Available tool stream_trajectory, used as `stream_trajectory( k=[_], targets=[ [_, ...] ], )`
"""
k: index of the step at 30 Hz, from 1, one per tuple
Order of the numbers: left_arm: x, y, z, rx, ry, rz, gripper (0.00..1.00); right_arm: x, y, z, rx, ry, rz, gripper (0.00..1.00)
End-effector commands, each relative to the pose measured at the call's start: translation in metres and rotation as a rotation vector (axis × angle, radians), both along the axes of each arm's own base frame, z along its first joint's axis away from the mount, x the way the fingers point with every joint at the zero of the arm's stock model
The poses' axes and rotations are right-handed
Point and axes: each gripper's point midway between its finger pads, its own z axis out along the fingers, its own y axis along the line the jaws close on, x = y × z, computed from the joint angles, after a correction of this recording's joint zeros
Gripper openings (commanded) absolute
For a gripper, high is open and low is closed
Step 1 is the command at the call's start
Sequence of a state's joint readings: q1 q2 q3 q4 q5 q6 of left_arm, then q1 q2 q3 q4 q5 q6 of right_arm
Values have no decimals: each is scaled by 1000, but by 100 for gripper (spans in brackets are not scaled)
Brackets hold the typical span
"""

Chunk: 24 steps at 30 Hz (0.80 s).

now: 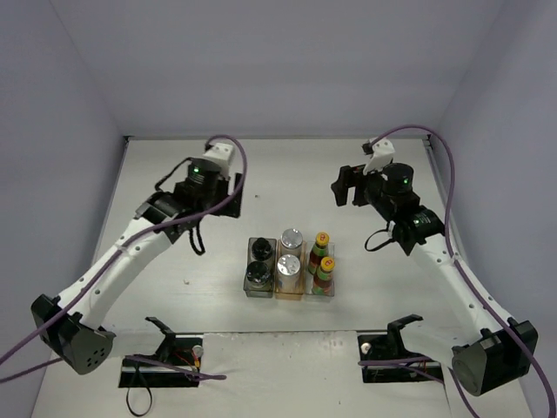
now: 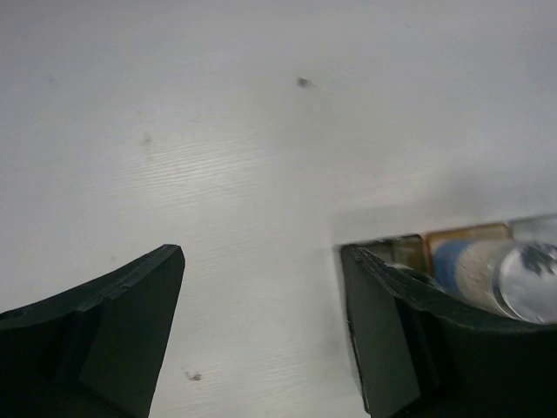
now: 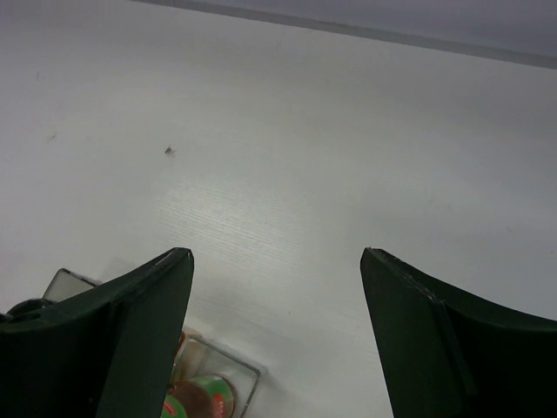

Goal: Organize the condiment bottles

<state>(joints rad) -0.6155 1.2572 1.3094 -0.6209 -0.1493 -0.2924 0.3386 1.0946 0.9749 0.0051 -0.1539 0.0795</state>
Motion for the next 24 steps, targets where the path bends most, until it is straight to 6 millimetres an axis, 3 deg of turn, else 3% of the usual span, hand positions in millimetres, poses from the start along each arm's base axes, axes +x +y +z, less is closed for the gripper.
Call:
stream_trajectory(
  k=[1, 3, 7, 12, 19, 24],
  targets=[
    [21, 55, 37, -44, -104, 198, 74, 20, -26, 48, 82, -129, -124, 80],
    [23, 93, 37, -41, -108, 299, 75, 22, -49, 50, 82, -137, -213, 82],
    [16, 139, 46, -45, -182, 429, 75, 17, -95, 55, 37, -144, -438, 91],
    [3, 158, 44, -1, -240, 471, 75, -6, -132, 72, -4, -168, -618, 97],
    [-5, 164, 36, 12, -267, 475, 75, -30, -149, 81, -18, -205, -695, 100],
    [-6, 165, 28, 17, -261, 481, 75, -41, -150, 85, -4, -230, -711, 100]
  ],
)
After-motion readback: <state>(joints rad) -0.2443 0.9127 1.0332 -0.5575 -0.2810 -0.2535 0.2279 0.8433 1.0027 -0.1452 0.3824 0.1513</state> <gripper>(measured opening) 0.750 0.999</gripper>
